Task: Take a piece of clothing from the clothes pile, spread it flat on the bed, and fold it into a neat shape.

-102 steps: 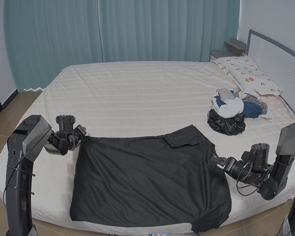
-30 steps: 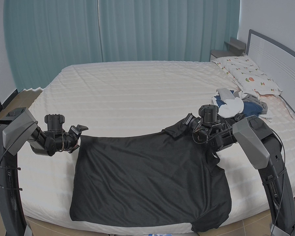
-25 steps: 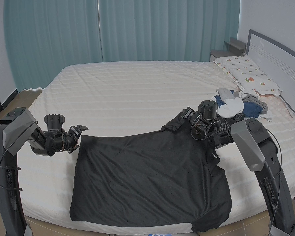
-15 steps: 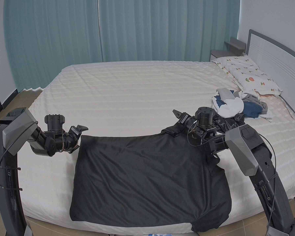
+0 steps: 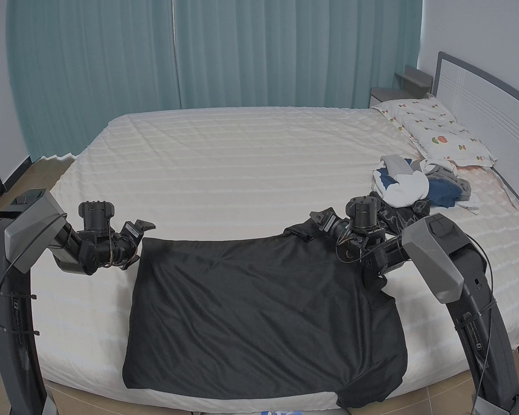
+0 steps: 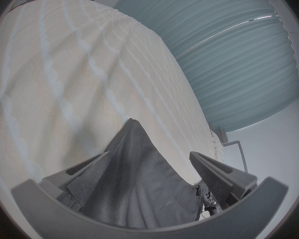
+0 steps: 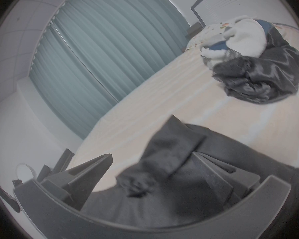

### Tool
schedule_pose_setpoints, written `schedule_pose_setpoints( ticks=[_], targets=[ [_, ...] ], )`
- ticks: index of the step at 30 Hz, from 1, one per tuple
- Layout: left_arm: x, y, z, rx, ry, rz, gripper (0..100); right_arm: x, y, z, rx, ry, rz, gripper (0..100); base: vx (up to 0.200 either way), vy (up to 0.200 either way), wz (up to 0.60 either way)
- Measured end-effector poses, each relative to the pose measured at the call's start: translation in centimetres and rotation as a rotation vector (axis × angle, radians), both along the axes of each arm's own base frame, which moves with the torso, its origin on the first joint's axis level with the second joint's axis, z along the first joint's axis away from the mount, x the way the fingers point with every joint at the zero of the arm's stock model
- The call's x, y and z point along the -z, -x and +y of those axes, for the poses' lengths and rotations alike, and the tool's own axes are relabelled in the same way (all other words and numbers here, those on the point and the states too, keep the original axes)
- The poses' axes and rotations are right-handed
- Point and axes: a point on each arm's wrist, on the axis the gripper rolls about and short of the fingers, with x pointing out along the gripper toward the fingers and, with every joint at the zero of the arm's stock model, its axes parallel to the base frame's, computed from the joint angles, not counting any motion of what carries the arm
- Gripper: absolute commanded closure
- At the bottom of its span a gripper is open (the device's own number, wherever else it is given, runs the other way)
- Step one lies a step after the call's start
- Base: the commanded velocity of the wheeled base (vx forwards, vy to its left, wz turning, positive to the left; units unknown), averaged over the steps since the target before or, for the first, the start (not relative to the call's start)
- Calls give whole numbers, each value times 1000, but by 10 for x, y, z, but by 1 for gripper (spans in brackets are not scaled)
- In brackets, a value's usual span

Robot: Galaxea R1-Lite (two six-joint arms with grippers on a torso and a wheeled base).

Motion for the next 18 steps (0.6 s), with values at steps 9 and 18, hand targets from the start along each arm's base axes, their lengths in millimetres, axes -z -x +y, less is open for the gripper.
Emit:
schedule_pose_setpoints(
  ticks=[9,18],
  targets=[
    [0,0,0,0,0,2,0,0,16,-24,18,55,82,0,0,0,0],
    [-1,-1,0,17,-9,-5,0,-17,30,-68,-29,114,73,0,0,0,0]
  ],
)
